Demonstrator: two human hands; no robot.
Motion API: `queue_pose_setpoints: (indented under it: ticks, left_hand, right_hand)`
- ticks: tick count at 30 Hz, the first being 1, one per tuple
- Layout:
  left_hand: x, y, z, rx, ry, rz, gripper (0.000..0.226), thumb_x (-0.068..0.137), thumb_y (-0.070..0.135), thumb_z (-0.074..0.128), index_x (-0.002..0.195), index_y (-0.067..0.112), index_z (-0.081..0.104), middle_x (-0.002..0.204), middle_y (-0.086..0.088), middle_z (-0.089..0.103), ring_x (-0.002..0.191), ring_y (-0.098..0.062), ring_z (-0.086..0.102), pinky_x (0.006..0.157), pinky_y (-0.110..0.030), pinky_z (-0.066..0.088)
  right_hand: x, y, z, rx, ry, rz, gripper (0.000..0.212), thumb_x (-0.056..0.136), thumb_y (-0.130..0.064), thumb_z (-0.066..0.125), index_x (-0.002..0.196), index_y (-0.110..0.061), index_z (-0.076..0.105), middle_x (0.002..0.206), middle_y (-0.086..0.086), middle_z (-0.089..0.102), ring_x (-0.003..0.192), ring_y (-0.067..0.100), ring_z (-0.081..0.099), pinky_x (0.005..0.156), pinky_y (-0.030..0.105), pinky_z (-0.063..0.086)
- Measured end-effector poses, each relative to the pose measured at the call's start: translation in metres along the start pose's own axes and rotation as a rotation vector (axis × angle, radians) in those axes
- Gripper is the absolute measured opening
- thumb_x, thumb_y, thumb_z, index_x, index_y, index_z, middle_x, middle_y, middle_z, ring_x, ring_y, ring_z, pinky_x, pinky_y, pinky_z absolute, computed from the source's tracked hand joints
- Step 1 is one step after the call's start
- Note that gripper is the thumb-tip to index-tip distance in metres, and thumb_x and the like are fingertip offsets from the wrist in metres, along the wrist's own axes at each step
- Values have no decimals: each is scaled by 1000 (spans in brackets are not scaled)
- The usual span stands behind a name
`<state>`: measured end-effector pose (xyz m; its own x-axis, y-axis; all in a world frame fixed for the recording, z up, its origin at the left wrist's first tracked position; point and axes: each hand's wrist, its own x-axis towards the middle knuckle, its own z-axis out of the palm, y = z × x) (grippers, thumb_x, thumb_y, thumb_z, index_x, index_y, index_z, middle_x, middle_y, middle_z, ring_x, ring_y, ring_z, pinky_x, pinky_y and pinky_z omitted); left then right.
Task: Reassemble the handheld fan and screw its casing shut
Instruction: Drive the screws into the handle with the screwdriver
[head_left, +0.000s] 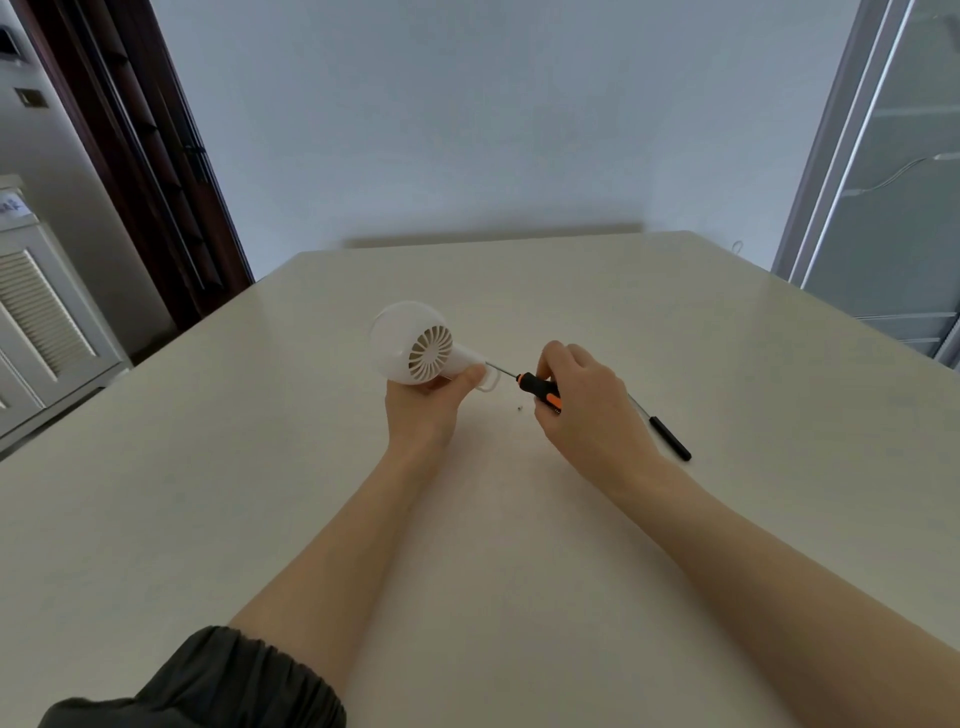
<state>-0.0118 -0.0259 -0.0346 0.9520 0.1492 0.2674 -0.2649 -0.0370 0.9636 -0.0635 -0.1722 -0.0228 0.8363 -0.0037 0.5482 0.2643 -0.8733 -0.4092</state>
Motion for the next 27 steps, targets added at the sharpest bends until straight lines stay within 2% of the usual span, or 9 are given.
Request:
queue_pose_setpoints:
  ticks: [4, 8, 12, 15, 18, 19, 22, 24, 27]
  left_hand:
    - [0, 1, 2, -20, -10, -25, 21, 73, 13, 80, 85, 18, 64, 89, -5, 67, 84, -16, 62, 84, -37, 52]
    - [1, 3, 3, -41, -10, -28, 22, 72, 12, 80, 84, 19, 64, 91, -6, 68, 87, -17, 63, 86, -38, 52]
    - [1, 4, 1, -23, -25, -6, 23, 72, 10, 80, 89, 16, 65, 94, -9, 70, 88, -19, 64, 85, -38, 52]
    - [1, 5, 1, -23, -10, -10, 27, 71, 10, 81, 92, 14, 65, 96, -10, 70, 91, -21, 65, 85, -36, 52]
    - [1, 7, 3, -40, 7, -9, 27, 70, 10, 82, 89, 18, 65, 96, -6, 70, 91, -20, 65, 83, -32, 52]
    - [1, 7, 3, -47, 11, -6, 26, 70, 10, 82, 88, 19, 65, 95, -6, 70, 90, -19, 65, 82, -32, 51]
    - [-1, 6, 2, -49, 3, 1, 25, 71, 11, 81, 87, 20, 65, 93, -5, 70, 86, -15, 64, 81, -31, 50]
    - [-1, 6, 2, -47, 5, -5, 25, 71, 11, 81, 85, 22, 64, 91, -2, 69, 85, -14, 63, 81, -32, 51]
    - [-2, 6, 3, -42, -5, -11, 24, 71, 11, 81, 84, 24, 64, 91, -3, 69, 86, -15, 63, 83, -34, 51]
  right_hand:
    - [-2, 0, 1, -124, 41, -29, 7, 90, -15, 54, 92, -9, 50, 83, 3, 51, 64, 24, 45, 55, 32, 36]
    - [-1, -2, 3, -220, 30, 24, 18, 97, -29, 44, 92, -13, 50, 76, -4, 41, 66, 20, 38, 58, 30, 26]
    - [0, 1, 6, -142, -58, 67, 26, 99, -32, 41, 81, -13, 42, 71, -2, 43, 66, 23, 41, 60, 31, 26]
    - [-1, 5, 6, 59, -66, 123, 29, 96, -29, 47, 77, -8, 47, 60, -2, 42, 61, 24, 42, 56, 31, 27]
    - [-1, 5, 3, 183, -21, 130, 19, 90, -24, 57, 82, -8, 53, 65, -3, 46, 62, 20, 44, 56, 30, 31]
    - [-1, 4, 2, 177, -15, 117, 14, 87, -21, 61, 88, -10, 53, 71, -4, 47, 65, 19, 45, 57, 28, 33]
    - [-1, 2, 1, 152, 8, 92, 26, 80, -7, 62, 101, -14, 48, 83, -4, 47, 69, 21, 50, 60, 32, 41]
    - [-1, 2, 1, 125, 52, 58, 20, 80, -2, 57, 93, -12, 46, 85, -1, 48, 66, 25, 50, 58, 34, 41]
    - [-1, 2, 2, 60, 76, 23, 18, 81, -3, 57, 83, -13, 42, 83, 2, 51, 63, 25, 46, 55, 32, 35]
